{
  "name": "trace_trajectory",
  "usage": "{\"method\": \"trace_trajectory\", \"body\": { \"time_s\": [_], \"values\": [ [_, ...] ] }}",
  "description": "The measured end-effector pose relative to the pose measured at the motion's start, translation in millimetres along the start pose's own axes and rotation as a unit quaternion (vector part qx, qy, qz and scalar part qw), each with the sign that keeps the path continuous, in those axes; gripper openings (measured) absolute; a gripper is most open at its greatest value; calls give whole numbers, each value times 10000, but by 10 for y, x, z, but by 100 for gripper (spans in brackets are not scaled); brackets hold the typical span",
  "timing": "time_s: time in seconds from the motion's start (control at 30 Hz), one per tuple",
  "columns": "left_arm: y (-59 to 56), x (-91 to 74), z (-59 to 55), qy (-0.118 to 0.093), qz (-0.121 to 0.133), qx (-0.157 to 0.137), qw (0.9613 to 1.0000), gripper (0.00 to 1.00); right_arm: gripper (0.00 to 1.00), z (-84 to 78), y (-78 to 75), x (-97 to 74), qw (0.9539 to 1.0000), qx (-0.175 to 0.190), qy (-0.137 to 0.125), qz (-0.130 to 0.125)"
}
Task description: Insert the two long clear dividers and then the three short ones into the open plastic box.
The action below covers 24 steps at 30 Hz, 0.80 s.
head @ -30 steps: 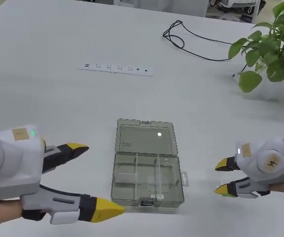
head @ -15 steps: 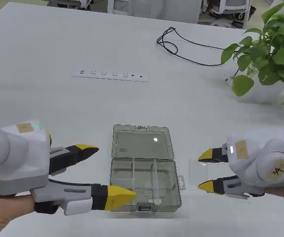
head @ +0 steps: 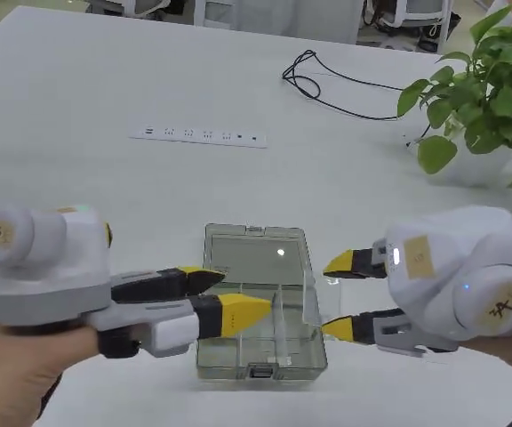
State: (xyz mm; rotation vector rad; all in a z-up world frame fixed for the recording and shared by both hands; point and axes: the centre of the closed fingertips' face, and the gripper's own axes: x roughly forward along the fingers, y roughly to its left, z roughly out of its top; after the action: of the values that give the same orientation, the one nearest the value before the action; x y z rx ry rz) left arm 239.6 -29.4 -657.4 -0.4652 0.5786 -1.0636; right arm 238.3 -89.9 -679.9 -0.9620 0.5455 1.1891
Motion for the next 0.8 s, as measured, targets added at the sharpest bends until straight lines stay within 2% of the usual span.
{"method": "trace_trajectory", "body": {
  "time_s": [0.13,0.3,0.43,0.53,0.7,0.8],
  "values": [
    [-82,69,-27,-5,-154,-249,9996,42,32,128,37,-15,9999,-20,-104,13],
    [-144,142,-65,32,-263,-393,9989,35,32,233,88,-29,9998,-148,-142,26],
    [-209,182,-51,-24,-410,-568,9975,29,32,341,118,-57,9996,-159,-245,27],
    [-232,212,-67,1,-464,-607,9971,25,32,389,135,-63,9994,-217,-266,6],
    [-287,224,-75,-1,-601,-665,9960,12,32,437,143,-80,9993,-220,-313,-5],
    [-292,230,-78,-9,-634,-731,9953,11,32,445,147,-84,9992,-269,-291,-26]
  ]
}}
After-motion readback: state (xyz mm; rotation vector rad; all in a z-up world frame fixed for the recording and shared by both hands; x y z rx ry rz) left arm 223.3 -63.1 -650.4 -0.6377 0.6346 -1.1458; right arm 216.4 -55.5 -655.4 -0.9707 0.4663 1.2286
